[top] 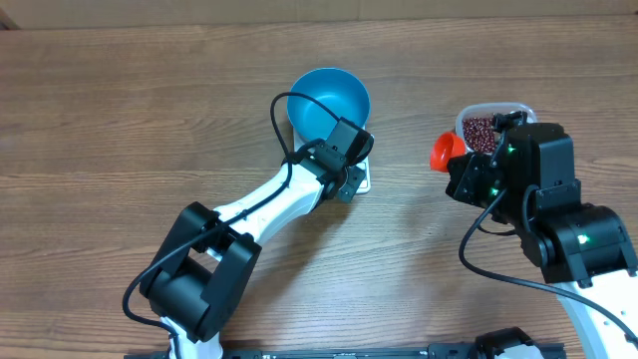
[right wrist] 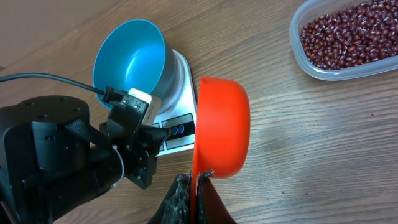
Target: Scoop item into bowl and weigh 150g on scale
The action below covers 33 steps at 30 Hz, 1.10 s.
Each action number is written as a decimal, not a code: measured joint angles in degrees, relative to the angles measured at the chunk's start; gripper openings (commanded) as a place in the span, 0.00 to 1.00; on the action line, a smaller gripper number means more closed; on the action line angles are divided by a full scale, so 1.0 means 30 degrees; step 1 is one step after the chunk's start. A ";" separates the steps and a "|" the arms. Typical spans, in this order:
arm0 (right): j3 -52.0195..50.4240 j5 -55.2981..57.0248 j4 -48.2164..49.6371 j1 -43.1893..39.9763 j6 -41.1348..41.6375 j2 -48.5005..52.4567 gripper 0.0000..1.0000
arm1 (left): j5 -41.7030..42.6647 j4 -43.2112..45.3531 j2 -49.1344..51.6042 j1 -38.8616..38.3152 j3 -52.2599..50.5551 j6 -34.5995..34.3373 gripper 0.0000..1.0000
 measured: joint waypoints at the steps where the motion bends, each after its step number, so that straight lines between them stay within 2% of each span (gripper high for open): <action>1: 0.0000 0.0036 0.0007 0.0000 0.0000 0.0000 0.04 | -0.0022 0.0146 0.0000 0.0000 -0.0095 0.0000 0.04; 33: 0.0000 0.0051 -0.0138 0.0000 0.0000 0.0000 0.04 | -0.0510 0.1049 0.0590 -0.0036 -0.0328 0.0000 0.04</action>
